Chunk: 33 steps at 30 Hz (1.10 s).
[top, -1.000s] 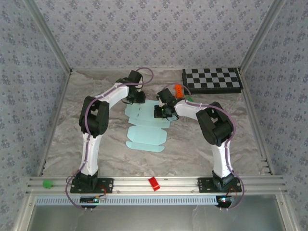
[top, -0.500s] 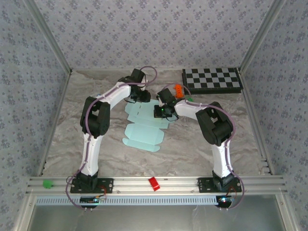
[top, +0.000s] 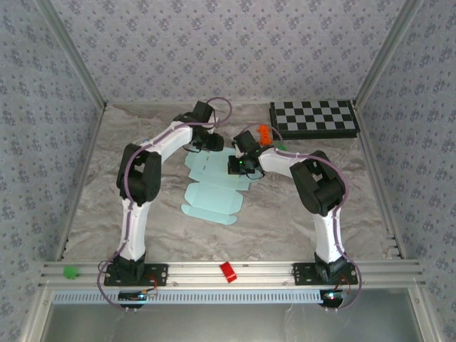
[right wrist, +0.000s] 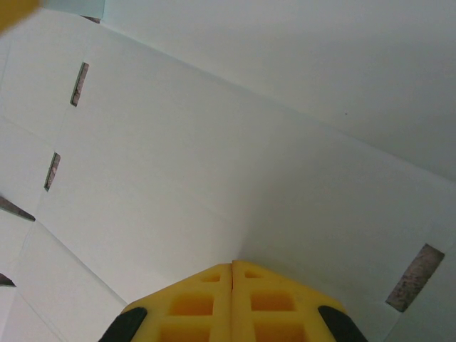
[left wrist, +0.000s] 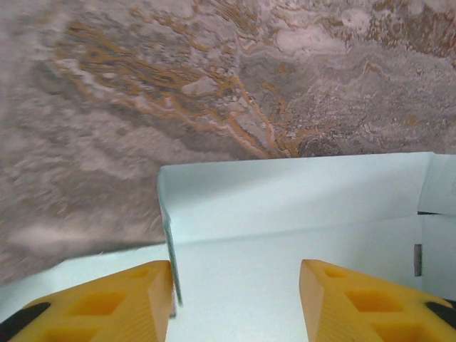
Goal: Fold the paper box
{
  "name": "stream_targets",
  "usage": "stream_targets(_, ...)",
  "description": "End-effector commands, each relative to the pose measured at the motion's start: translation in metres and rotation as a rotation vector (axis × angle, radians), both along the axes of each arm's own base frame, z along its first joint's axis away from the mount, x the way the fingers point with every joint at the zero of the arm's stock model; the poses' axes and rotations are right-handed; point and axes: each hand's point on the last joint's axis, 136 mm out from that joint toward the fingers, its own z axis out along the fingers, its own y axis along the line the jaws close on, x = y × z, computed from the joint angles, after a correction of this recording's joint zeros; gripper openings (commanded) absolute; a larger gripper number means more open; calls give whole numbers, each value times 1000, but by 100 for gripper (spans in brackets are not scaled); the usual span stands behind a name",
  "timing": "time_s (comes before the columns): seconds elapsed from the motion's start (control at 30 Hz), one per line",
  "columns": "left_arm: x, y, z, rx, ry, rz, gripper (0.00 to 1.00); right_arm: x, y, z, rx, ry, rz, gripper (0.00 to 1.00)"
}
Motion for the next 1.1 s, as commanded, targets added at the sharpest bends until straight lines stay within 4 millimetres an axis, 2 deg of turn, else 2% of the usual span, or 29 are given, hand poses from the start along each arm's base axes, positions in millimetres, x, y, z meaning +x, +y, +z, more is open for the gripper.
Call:
stream_targets(0.0,-9,23,49,28,-99,59,53,-18,-17,-28,-63,87,-11,1)
stream_targets(0.23,-45,82,67,88,-145,224,61,-18,-18,-28,-64,83,-8,1)
stream_targets(0.33,-63,100,55,82,-100,273,61,-19,-18,-29,-63,85,-9,1)
stream_targets(0.43,-79,109,40,74,-54,300,62,-19,-18,-29,-63,80,-10,1)
stream_targets(0.67,-99,97,8,-25,35,275,65,-20,-18,-31,-68,86,-11,1)
stream_targets(0.87,-101,90,-15,-45,90,270,64,-21,-19,-31,-72,86,-12,1)
stream_targets(1.07,-97,86,-29,-52,109,266,61,-21,-18,-32,-71,89,-10,1)
